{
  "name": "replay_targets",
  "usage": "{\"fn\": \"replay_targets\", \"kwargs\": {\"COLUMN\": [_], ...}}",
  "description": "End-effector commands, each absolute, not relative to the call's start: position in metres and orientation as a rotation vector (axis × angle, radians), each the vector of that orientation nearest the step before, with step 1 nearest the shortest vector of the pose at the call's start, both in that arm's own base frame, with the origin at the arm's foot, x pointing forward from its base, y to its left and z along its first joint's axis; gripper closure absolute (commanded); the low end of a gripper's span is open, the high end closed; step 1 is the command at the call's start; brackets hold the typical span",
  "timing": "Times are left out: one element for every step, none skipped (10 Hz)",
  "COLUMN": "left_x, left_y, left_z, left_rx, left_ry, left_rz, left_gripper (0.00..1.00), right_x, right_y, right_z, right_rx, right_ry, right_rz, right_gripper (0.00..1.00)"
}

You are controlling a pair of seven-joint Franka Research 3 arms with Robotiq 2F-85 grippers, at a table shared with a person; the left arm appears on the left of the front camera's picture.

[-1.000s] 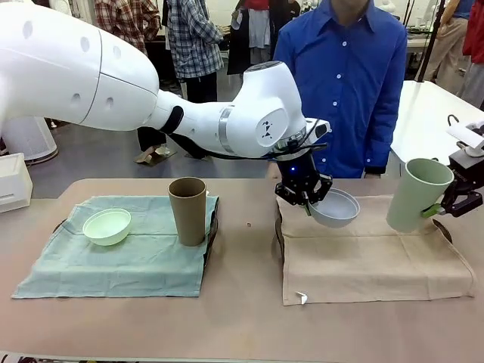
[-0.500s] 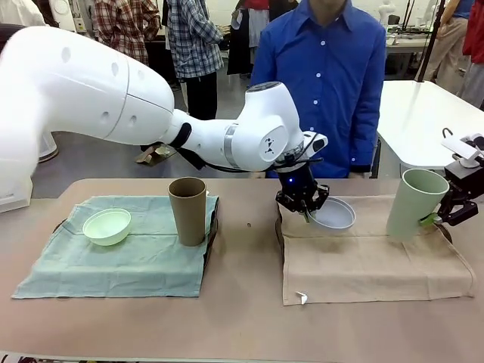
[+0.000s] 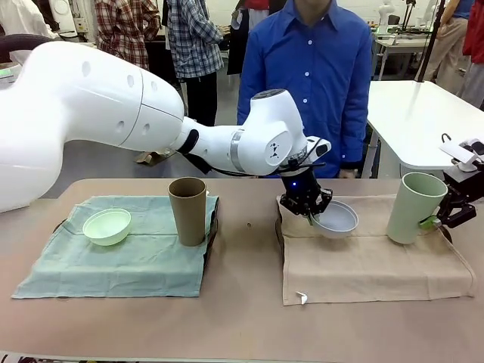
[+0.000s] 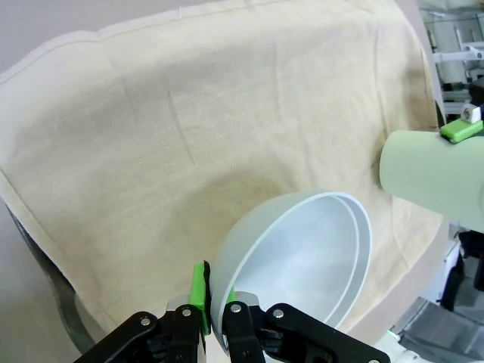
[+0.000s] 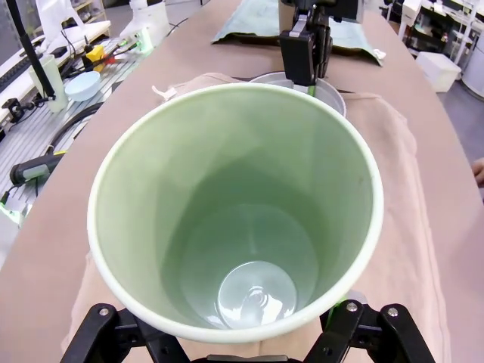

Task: Set up a tray with a mat and arrange the tableware.
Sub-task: Place the Picnic Bowl and Reusable plastic cup back onto the Handle tray in front of the human's position.

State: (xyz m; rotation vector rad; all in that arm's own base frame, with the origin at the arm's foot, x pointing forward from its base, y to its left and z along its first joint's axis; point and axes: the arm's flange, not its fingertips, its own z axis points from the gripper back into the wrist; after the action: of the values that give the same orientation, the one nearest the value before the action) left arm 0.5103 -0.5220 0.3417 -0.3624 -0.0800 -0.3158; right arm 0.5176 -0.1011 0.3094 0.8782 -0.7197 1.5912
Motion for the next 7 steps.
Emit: {"fn": "replay_targets", "kwargs": {"left_x": [0.5134,0.5141,0.5148,0.5152,0.5152,0.5143,0.5129], "left_y": [-0.5243,-0.5244,-0.524,-0.5238,-0.5238,-0.5239,-0.5234], "left_z": [0.338,0.3337,0.3307,0.3288,0.3289,0.3293,0.3307], "left_rx": [-0.38,-0.383,-0.383,-0.383,-0.378,-0.374,-0.357], "left_ry": [-0.06,-0.057,-0.054,-0.05,-0.045,-0.039,-0.028], "left_rz": [-0.335,-0.336,-0.337,-0.337,-0.334,-0.329,-0.329], "left_gripper": [0.93,0.93,0.93,0.93,0.84,0.33,0.24], "right_x": [0.5236,0.5224,0.522,0.5221,0.5221,0.5213,0.5204], "right_y": [-0.0997,-0.0987,-0.0982,-0.0985,-0.0984,-0.0983,-0.0972], "right_z": [0.3087,0.3076,0.3076,0.3074,0.3072,0.308,0.309], "right_rx": [0.878,0.875,0.871,0.87,0.877,0.86,0.835], "right_ry": [-0.73,-0.72,-0.714,-0.705,-0.701,-0.675,-0.603], "right_rz": [1.57,1.573,1.575,1.559,1.554,1.545,1.51], "right_gripper": [0.16,0.16,0.16,0.16,0.0,0.0,0.0]}}
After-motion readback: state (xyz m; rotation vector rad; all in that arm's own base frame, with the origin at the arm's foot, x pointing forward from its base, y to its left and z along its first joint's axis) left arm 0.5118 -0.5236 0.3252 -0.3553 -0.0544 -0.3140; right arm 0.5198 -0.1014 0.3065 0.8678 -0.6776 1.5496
